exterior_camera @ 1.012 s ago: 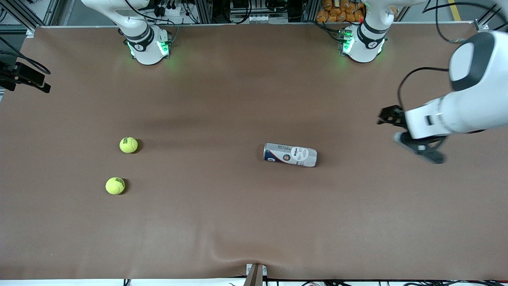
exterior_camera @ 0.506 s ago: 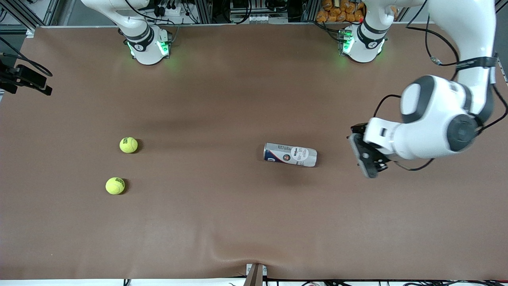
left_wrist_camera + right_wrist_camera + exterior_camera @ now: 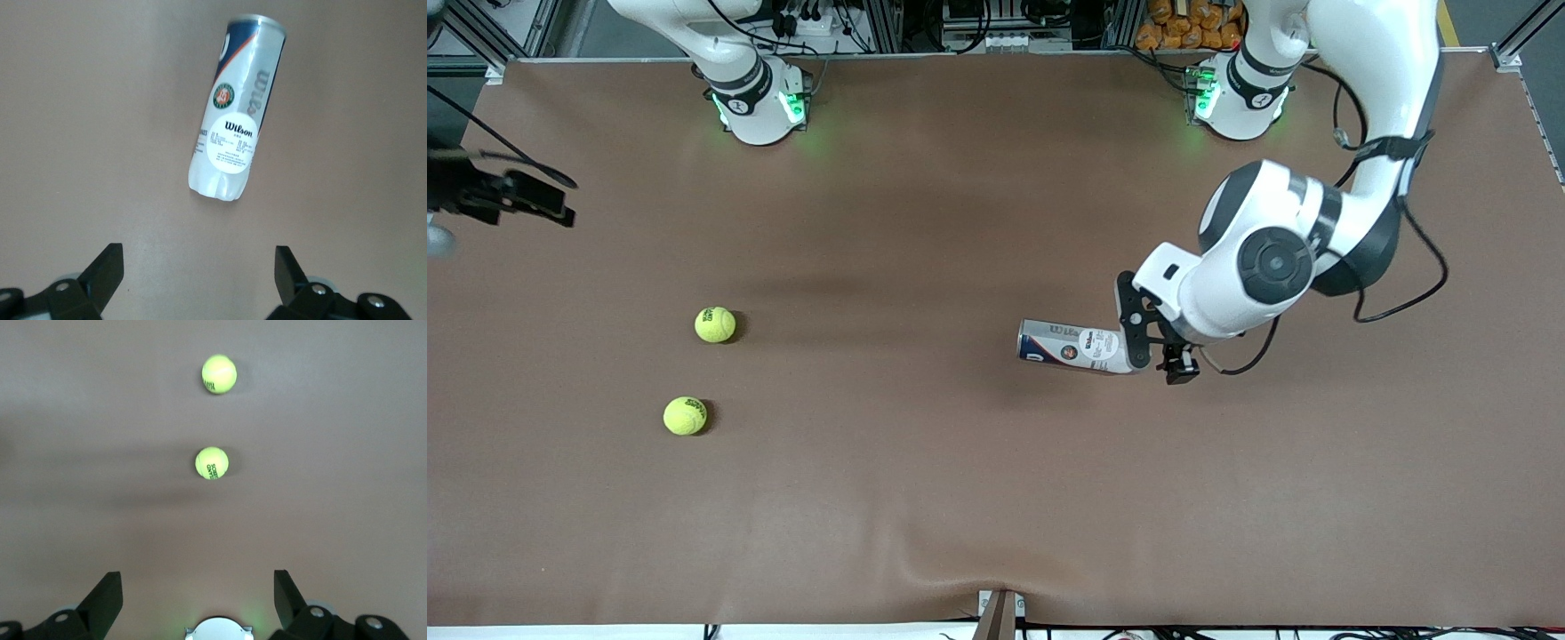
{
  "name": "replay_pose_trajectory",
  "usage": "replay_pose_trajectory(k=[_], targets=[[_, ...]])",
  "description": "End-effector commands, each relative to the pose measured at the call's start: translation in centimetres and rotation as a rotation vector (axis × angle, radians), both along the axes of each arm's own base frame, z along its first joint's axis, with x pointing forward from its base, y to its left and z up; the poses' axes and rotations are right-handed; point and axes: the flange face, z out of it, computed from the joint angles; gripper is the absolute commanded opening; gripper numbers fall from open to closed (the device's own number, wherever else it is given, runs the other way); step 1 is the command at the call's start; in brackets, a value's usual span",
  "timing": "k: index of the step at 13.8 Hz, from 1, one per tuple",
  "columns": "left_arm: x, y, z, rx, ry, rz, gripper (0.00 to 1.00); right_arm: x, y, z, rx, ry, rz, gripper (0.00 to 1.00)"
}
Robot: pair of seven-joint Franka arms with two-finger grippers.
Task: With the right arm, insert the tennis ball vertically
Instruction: 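Reach the left gripper down to the white Wilson can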
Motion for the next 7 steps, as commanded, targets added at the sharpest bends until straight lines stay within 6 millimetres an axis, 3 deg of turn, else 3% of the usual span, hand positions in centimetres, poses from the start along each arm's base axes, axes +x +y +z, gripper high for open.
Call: replay_pose_trajectory(k=[1,3,7], targets=[[-0.3,-1.1,-2.5,0.035,-0.05,-0.067,1.0,1.8,0.4,-5.0,0.005,0.078,0.016,1.0],[-0.5,-1.1,-5.3,0.018,-0.075,-0.071,1.0,2.8,1.1,-8.5,0.001,0.104,0.029,1.0],[-0.7,-2.5,-8.5,0.003,-0.087,-0.09,1.0,2.8,0.7,-16.9,0.006,0.096,0.054,1.0]])
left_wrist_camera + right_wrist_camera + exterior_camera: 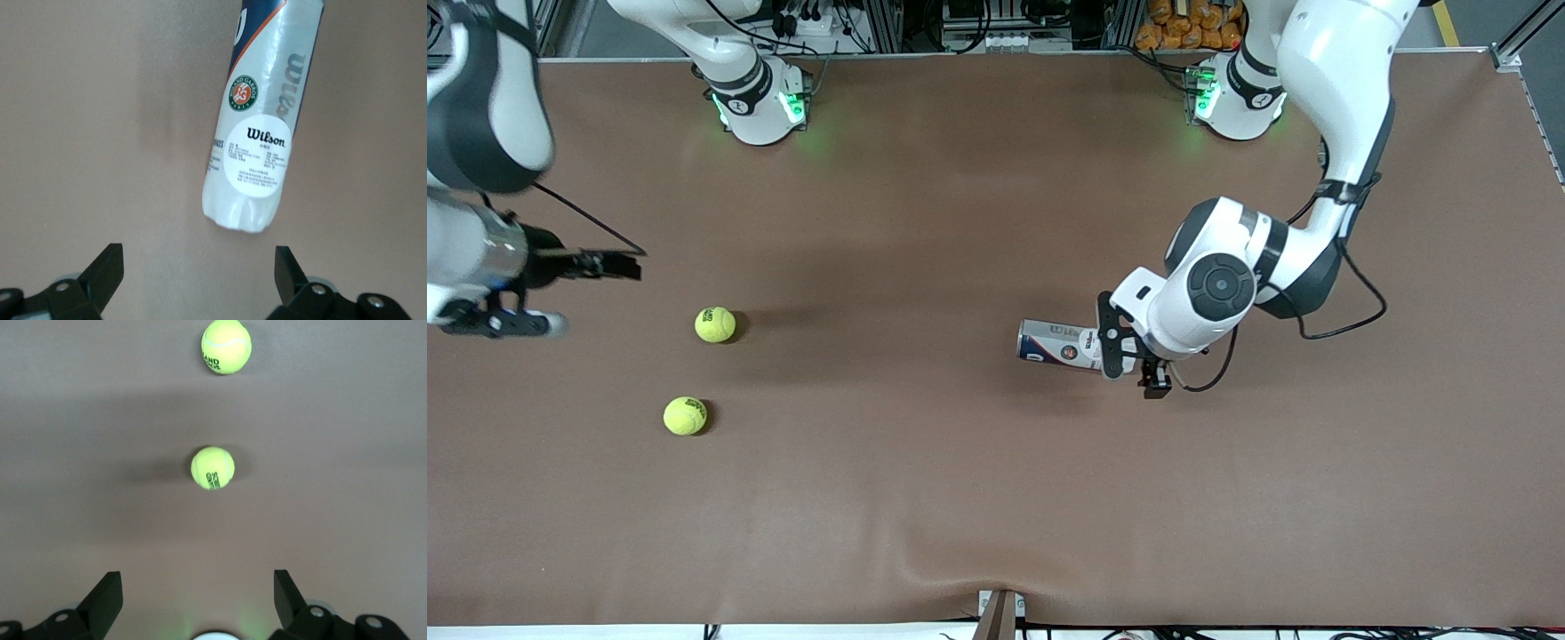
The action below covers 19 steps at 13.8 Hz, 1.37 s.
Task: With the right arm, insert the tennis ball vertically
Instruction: 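Grasp the can with the left gripper while the right gripper reaches a ball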
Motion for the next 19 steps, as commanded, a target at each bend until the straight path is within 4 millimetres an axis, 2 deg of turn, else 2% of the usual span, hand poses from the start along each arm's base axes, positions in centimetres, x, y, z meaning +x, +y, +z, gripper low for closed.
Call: replay_pose_trajectory(k=[1,5,9,11,16,19], targets=[[-0.3,-0.7,-1.4,0.005,-0.021,-0.037,1.0,-1.3,0.3,-4.8,0.009,-0.018,0.03,1.0],[-1.1,-0.2,-4.3,0.014,-0.044,-0.097,1.0,-2.2,0.9,-11.2,0.004,-0.041,0.04,1.0],[-2.7,-2.3,-5.9,0.0,-0.062,-0.135,1.0,-1.7,0.0,-16.5,0.003,-0.059,0.066,1.0],[-3.4,-1.9,-7.2,-0.007,-0.069,-0.139,1.0,-1.8,-1.3,-18.1,0.008,-0.057,0.074,1.0],[-4.1,-1.7,-8.1,0.01,-0.084,-0.178,1.0,-4.0,-1.4,-21.8,0.003,-0.099,0.078,1.0],[-4.4,-1.5,-9.1,0.008,-0.103,-0.191,1.0,-4.6,-1.4,-23.4,0.001,-0.087,0.07,1.0]])
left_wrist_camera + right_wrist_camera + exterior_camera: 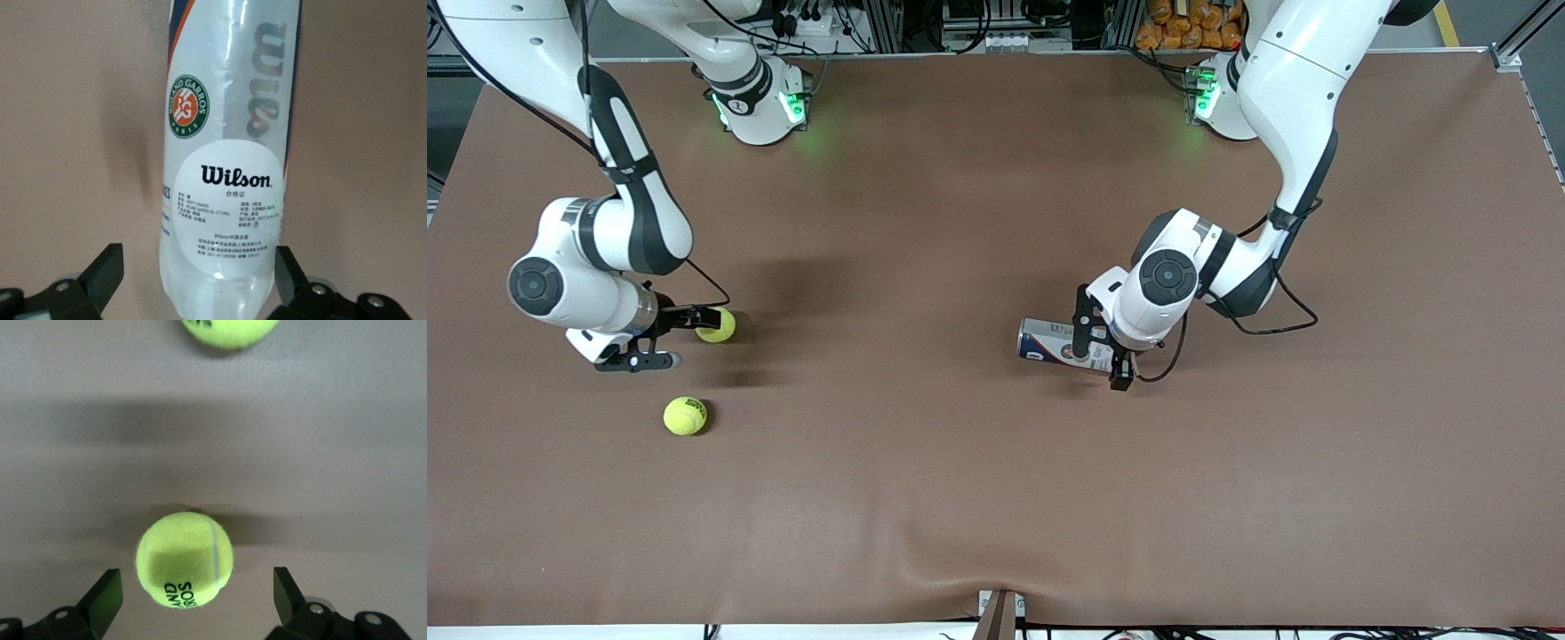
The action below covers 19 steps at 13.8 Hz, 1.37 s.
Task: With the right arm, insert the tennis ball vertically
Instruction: 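Grasp the can with the left gripper while the right gripper reaches a ball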
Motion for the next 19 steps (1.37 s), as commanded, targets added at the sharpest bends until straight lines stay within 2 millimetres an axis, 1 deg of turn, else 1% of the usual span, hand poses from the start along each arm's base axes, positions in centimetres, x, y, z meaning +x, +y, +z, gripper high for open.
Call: replay_pose_trajectory(k=[1,3,5,7,9,10,12,13,15,16,17,19], targets=[[-0.7,0.5,-1.3,-0.007,-0.03,-0.028,1.0,-0.8,-0.2,-1.7,0.006,0.005,0.005,1.0],[-0.9,0.6,-1.5,-0.006,-0.035,-0.034,1.0,-0.6,-0.2,-3.9,0.011,0.003,-0.012,1.0],[-1.0,0.7,-1.6,-0.006,-0.035,-0.036,1.0,-0.5,0.1,-4.2,0.018,-0.001,-0.024,1.0],[-1.1,0.7,-1.9,-0.004,-0.037,-0.039,1.0,-0.9,0.2,-5.5,0.033,0.024,-0.047,1.0],[-1.1,0.6,-2.3,0.002,-0.047,-0.061,1.0,-1.1,0.3,-5.9,0.039,0.032,-0.058,1.0],[-0.9,0.8,-2.2,0.012,-0.056,-0.073,0.95,-1.1,0.3,-5.9,0.04,0.035,-0.058,1.0],[-0.9,0.7,-1.9,0.024,-0.072,-0.097,0.75,-1.1,0.3,-5.8,0.04,0.035,-0.058,1.0],[-0.8,0.5,-1.7,0.021,-0.076,-0.098,0.69,-1.0,0.3,-5.8,0.04,0.034,-0.058,1.0],[-0.4,0.3,-0.8,0.007,-0.086,-0.084,0.65,-0.9,0.3,-5.7,0.04,0.026,-0.056,1.0],[-0.3,0.0,-0.3,-0.002,-0.092,-0.079,0.57,-0.8,0.3,-5.6,0.04,0.024,-0.056,1.0],[-0.2,-0.3,0.2,-0.012,-0.098,-0.077,0.56,-0.8,0.3,-5.6,0.039,0.023,-0.057,1.0],[0.0,-0.7,1.4,-0.068,-0.088,-0.034,0.58,-0.6,0.2,-5.5,0.039,0.018,-0.057,1.0]])
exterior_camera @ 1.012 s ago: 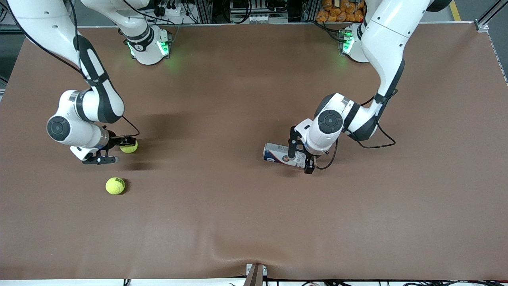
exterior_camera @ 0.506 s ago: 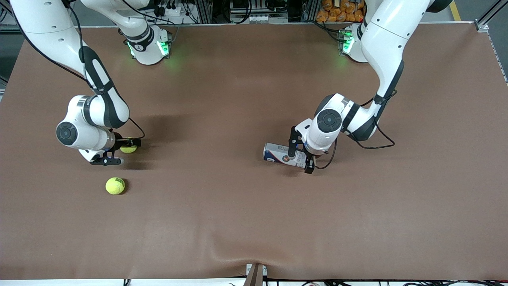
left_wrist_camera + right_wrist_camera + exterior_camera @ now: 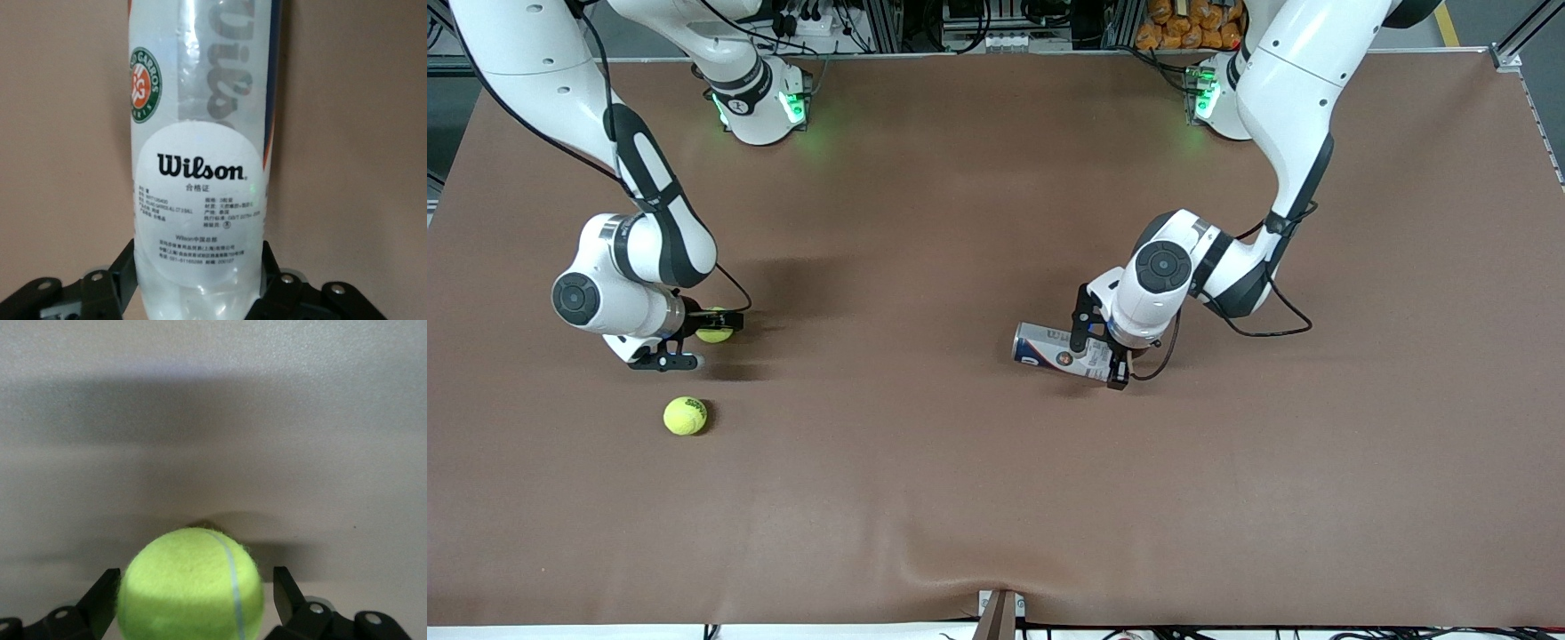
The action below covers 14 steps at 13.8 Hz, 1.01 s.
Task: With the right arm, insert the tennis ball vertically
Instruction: 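Close the right gripper on the ball while the left gripper lifts the can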
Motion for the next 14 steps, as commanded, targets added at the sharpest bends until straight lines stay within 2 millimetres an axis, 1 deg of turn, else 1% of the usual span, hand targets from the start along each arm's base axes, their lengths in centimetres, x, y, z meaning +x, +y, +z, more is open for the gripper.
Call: replay_pose_trajectory(k=[1,3,4,5,6,7,8,9,10,11,12,14], targets=[[0.4,-0.5,2.5,-0.108,0.004,0.057,0.59,0.4,0.0,0.2,0.008,-0.018,0.001,1.0],[0.6,-1.4,4.2,-0.221,0.015,0.091,0.59,0.5,0.0,0.3,0.007,-0.021,-0.001,1.0],[1.0,-1.4,4.8,-0.276,0.012,0.115,0.59,0.5,0.0,0.2,0.007,-0.019,-0.001,1.0],[1.0,-1.8,5.3,-0.323,0.014,0.127,0.59,0.6,0.0,0.0,0.007,-0.018,-0.001,0.86],[1.1,-2.0,5.7,-0.364,0.019,0.145,0.59,0.8,-0.1,-0.1,0.007,-0.018,-0.003,0.5],[1.2,-2.1,5.9,-0.407,0.027,0.175,0.59,1.1,-0.4,0.0,0.008,-0.024,-0.013,0.17],[1.0,-2.7,5.8,-0.451,0.046,0.204,0.59,1.3,-0.5,0.1,0.022,-0.026,-0.035,0.0],[1.0,-3.1,5.8,-0.494,0.047,0.229,0.59,1.2,-0.3,0.1,0.035,-0.023,-0.053,0.0],[0.8,-3.9,5.3,-0.538,0.038,0.249,0.59,1.3,-0.1,0.2,0.039,-0.023,-0.057,0.0],[0.5,-4.8,4.5,-0.587,0.034,0.272,0.59,1.6,0.0,1.0,0.043,-0.025,-0.054,0.0],[0.3,-5.5,4.1,-0.63,0.026,0.297,0.59,2.2,0.1,2.5,0.052,-0.006,-0.049,0.0],[0.1,-6.6,2.9,-0.698,0.013,0.335,0.59,4.6,0.0,6.7,0.083,0.063,-0.04,0.0]])
